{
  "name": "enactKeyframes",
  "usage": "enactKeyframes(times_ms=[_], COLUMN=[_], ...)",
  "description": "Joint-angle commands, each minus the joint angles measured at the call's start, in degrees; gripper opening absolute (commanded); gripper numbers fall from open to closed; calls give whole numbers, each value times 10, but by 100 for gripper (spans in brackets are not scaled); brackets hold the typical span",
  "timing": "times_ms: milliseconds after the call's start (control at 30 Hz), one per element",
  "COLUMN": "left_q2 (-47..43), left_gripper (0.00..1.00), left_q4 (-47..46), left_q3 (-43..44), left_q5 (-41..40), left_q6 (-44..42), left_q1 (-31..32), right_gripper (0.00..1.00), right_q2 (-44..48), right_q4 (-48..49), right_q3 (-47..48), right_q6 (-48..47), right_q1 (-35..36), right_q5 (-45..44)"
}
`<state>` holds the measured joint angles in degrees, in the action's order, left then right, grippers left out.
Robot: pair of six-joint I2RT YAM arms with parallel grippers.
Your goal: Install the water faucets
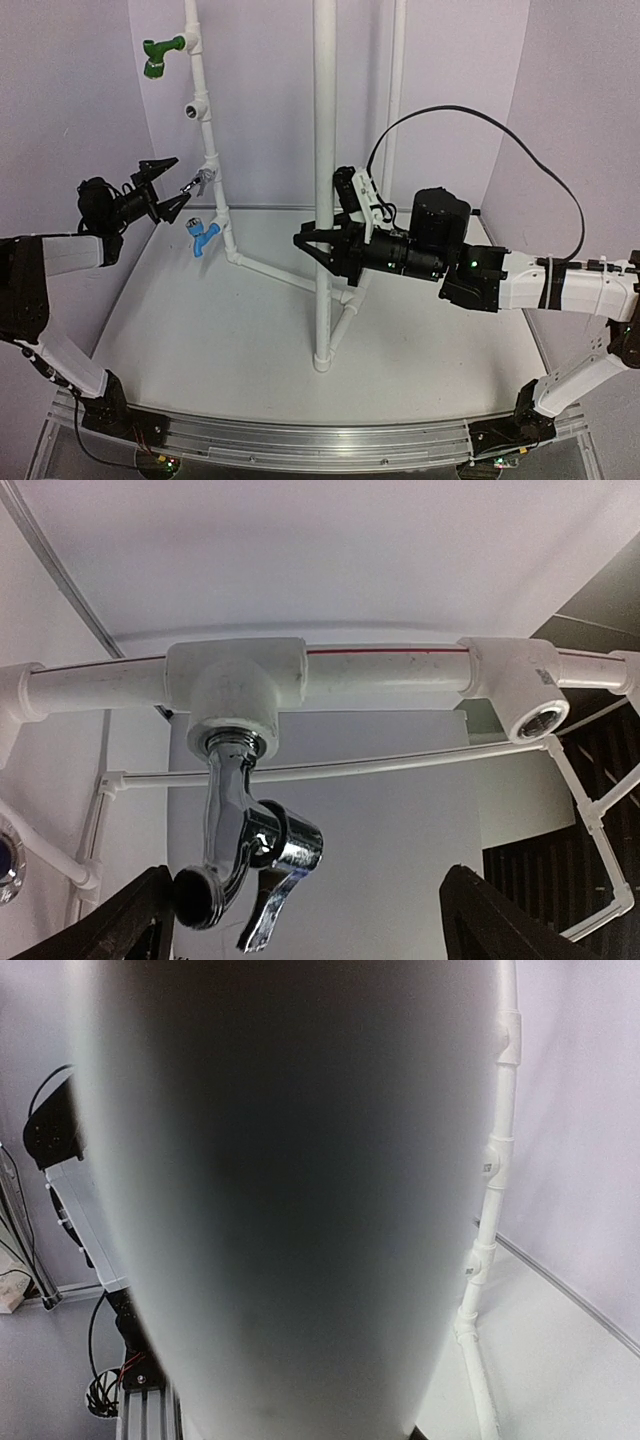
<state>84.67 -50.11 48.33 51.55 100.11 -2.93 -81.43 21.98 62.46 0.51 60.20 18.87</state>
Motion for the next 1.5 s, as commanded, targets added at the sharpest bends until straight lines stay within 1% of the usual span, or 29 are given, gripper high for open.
enactKeyframes(times_ms=[0,67,133,233,333,400,533,633,767,800,900,967,1033,1133,1300,1367,1467], left_q2=[48,57,66,78,82,76,52,30,-2,-9,-21,-22,-21,-16,15,36,72], left_gripper=[93,89,85,73,55,45,33,26,22,21,21,19,18,18,17,16,15], left_q4=[-98,-85,-82,-93,-81,-52,32,135,309,368,518,612,683,763,879,917,972], left_q3=[35,45,55,64,71,76,85,102,147,167,224,267,303,349,435,469,522], left_q5=[8,2,-3,-9,-13,-11,-11,-15,-43,-55,-114,-160,-214,-291,-452,-496,-615], left_q6=[58,46,42,44,30,6,-67,-146,-287,-327,-466,-541,-596,-673,-800,-854,-923], left_q1=[26,46,50,52,53,55,56,57,58,59,70,82,92,113,183,207,254], right_gripper=[0,0,0,0,0,0,0,0,0,0,0,0,0,0,0,0,0], right_q2=[-4,-1,2,4,4,2,-1,-3,-5,-4,-4,-6,-8,-11,-12,-12,-11], right_q4=[10,9,8,8,8,8,8,8,7,6,0,-4,-7,-8,-16,-18,-19], right_q3=[22,22,20,18,18,19,21,20,20,20,20,22,24,26,38,41,39], right_q6=[108,108,107,106,106,106,107,107,110,111,111,111,112,114,106,101,101], right_q1=[13,13,13,13,14,14,14,15,15,15,17,17,16,18,18,17,18], right_q5=[63,61,60,57,56,56,58,58,53,48,39,36,34,36,40,37,23])
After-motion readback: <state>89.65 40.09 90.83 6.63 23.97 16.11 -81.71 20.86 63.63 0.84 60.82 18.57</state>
